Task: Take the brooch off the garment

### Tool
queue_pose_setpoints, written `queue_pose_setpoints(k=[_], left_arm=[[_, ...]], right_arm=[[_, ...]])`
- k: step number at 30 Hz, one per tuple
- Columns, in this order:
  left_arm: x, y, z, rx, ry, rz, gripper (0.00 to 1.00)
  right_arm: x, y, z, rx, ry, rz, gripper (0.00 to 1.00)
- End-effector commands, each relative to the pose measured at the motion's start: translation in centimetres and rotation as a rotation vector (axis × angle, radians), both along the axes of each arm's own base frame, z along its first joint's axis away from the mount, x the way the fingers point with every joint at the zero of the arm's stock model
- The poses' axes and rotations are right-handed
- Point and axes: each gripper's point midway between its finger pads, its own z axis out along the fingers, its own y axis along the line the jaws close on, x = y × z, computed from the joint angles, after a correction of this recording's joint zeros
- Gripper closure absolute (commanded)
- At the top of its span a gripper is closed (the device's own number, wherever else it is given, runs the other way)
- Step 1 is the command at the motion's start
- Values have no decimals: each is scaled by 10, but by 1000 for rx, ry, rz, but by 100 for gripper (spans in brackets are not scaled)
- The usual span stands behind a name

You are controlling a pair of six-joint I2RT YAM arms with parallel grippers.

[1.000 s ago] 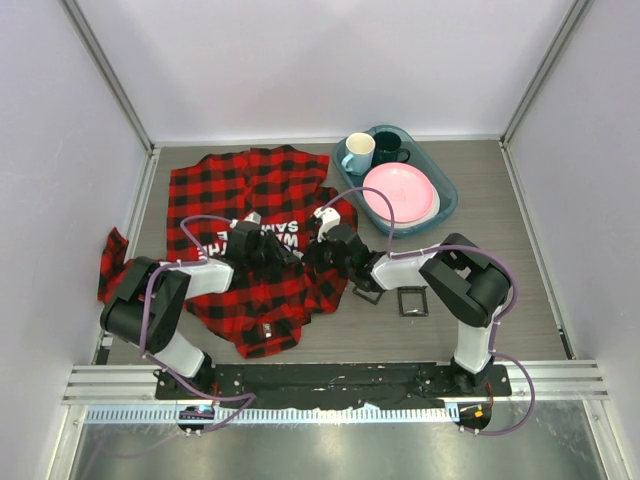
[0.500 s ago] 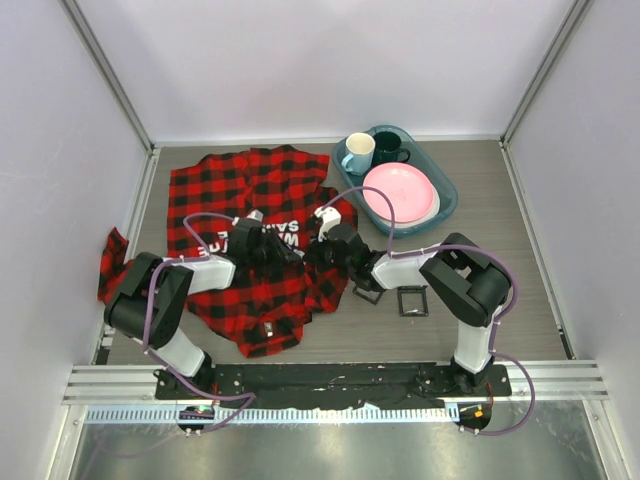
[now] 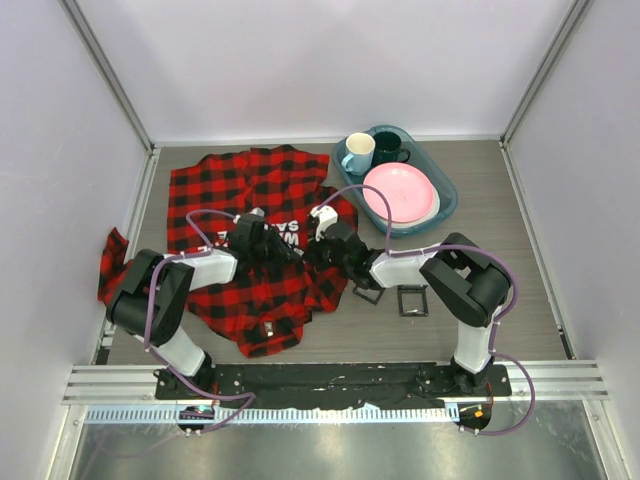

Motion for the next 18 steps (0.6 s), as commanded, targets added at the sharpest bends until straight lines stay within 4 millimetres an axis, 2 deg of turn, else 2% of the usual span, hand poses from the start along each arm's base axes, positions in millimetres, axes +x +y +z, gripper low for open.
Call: queue_pose_setpoints(k=[1, 10, 18], left_arm=[[14, 9, 0, 45, -25, 71, 73], [18, 17, 2, 61, -35, 112, 69], [18, 19, 14, 59, -65, 105, 58]], right_arm=[[-16, 26, 15, 42, -8, 92, 99], [-16, 25, 14, 40, -5, 88, 99], [-14, 23, 17, 43, -13, 70, 99]])
